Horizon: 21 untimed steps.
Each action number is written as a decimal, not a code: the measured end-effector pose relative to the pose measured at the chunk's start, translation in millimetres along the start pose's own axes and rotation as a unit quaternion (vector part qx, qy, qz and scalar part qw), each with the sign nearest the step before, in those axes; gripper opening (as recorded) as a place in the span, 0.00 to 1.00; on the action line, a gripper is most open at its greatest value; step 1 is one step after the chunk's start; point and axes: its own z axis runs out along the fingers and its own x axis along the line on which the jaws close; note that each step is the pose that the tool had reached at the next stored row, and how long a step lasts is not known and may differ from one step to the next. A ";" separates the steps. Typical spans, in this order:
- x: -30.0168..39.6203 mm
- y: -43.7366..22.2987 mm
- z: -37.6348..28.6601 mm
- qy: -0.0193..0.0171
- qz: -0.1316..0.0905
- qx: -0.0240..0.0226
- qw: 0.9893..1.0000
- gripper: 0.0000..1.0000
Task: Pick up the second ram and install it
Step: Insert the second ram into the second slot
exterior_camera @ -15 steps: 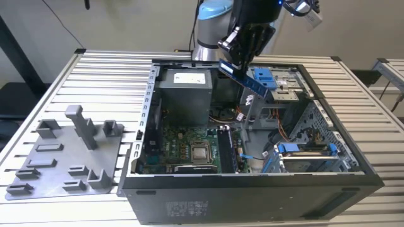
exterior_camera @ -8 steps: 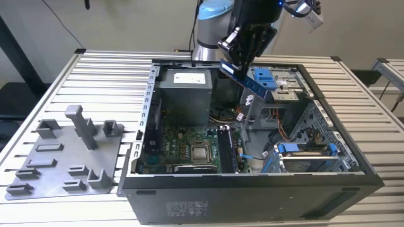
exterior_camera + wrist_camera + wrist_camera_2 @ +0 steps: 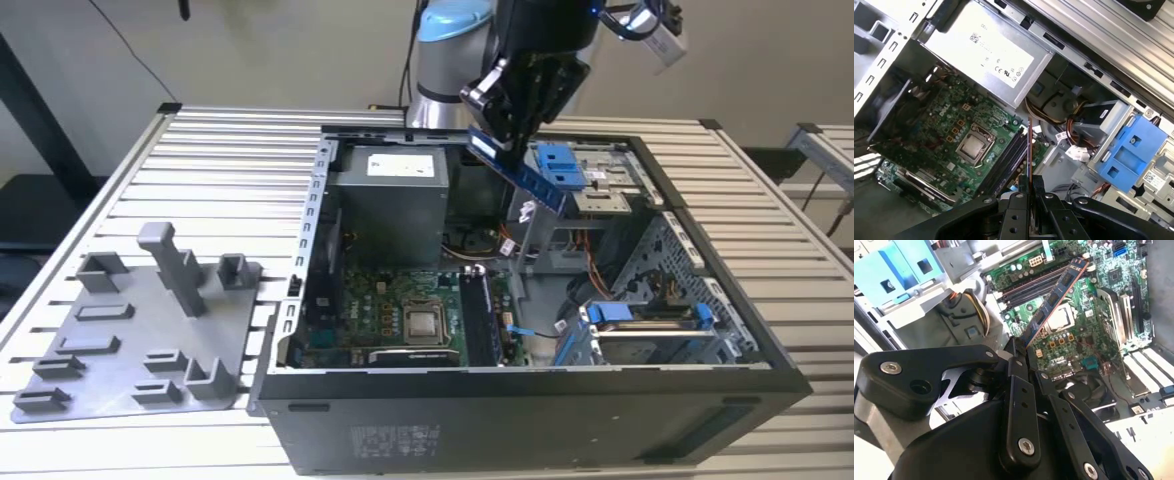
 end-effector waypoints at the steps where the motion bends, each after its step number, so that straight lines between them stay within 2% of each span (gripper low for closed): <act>1: 0.2 -0.2 0.1 0.000 0.004 0.000 1.000 0.14; 6: 0.4 -0.8 0.1 -0.001 0.026 0.001 1.000 0.14; 11: 0.5 -0.9 0.3 -0.002 0.052 0.001 0.999 0.14; 16: 0.5 -0.9 0.5 -0.003 0.079 0.002 0.997 0.14; 21: 0.5 -0.9 0.8 -0.004 0.104 0.003 0.995 0.14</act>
